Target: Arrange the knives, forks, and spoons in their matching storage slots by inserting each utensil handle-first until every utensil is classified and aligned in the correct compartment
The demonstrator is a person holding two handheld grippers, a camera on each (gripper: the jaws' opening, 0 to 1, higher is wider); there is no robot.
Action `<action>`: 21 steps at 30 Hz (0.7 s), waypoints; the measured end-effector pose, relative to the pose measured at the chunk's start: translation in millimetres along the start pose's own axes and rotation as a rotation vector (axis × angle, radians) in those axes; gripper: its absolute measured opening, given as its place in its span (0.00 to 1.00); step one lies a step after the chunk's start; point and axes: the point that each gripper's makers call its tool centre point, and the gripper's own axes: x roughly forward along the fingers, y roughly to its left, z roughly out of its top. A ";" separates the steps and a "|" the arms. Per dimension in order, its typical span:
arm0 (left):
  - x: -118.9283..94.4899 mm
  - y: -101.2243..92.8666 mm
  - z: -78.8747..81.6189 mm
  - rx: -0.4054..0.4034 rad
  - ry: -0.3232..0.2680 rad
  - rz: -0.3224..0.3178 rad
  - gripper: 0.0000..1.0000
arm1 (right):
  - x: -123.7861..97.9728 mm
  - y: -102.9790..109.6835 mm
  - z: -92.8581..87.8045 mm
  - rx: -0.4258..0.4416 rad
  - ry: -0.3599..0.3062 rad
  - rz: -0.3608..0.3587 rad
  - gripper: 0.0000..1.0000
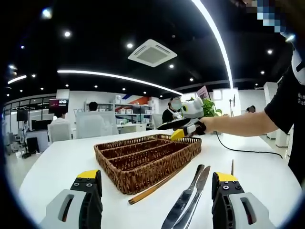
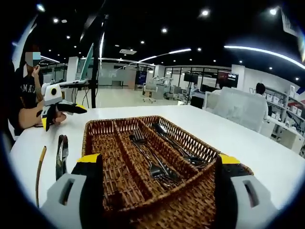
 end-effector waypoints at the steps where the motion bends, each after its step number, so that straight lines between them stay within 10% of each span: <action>1: -0.1 -0.2 0.2 -0.004 -0.001 -0.002 1.00 | -2.8 2.2 -1.1 0.007 0.003 -0.003 1.00; 21: -0.7 -11.7 9.0 0.045 -0.021 0.012 1.00 | -86.2 45.3 -23.7 0.015 -0.054 -0.198 1.00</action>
